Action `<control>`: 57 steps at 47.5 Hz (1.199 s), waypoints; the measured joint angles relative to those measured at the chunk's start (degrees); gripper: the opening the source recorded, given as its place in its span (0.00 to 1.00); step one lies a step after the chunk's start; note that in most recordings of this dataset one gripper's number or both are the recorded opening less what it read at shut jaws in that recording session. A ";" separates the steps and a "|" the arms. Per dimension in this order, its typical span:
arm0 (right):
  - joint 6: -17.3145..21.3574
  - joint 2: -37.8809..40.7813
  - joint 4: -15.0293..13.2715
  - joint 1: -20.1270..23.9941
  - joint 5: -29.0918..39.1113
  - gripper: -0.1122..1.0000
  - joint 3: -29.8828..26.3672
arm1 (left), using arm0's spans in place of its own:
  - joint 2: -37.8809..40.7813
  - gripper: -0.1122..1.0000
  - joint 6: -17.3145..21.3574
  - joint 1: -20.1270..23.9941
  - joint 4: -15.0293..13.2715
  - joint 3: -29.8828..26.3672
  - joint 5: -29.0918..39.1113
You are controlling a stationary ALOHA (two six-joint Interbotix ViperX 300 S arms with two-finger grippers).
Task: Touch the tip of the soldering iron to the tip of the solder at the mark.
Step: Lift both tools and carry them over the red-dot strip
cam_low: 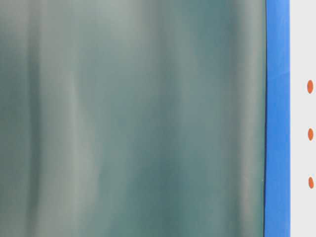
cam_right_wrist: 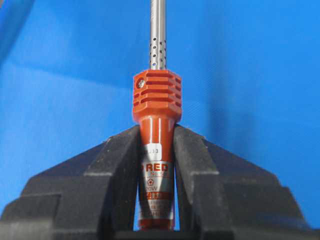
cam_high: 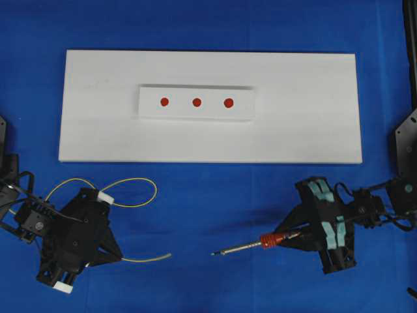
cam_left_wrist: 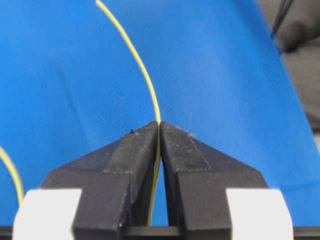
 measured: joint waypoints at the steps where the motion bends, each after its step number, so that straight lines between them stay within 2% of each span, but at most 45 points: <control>1: -0.18 -0.79 0.00 -0.53 1.85 0.16 -0.44 | -0.79 0.12 -0.09 0.09 0.00 -0.53 1.85; 7: -0.88 -5.10 -0.35 -3.78 12.30 0.16 -3.34 | -4.39 0.12 -1.14 0.79 0.00 -3.34 11.34; 12: -1.14 -6.94 -1.67 -5.71 17.93 0.16 -5.45 | -6.24 0.12 -1.85 1.67 0.09 -4.13 16.35; 23: -1.14 -7.56 -4.22 -8.96 24.79 0.16 -8.88 | -7.47 0.12 -2.37 3.69 0.18 -4.13 18.72; 29: -1.14 -8.00 -5.80 -12.57 29.27 0.16 -10.55 | -8.09 0.12 -2.37 6.86 0.18 -4.13 19.16; 38: -1.05 -8.35 -8.88 -19.95 35.24 0.16 -12.74 | -10.02 0.12 -2.29 16.26 0.26 -4.13 22.24; 48: -1.14 -8.26 -12.48 -28.30 38.06 0.16 -13.62 | -11.69 0.12 -0.97 27.25 0.53 -4.48 25.49; 57: -1.05 -8.26 -15.21 -34.63 39.20 0.16 -14.06 | -12.04 0.12 2.90 35.24 0.88 -5.10 26.81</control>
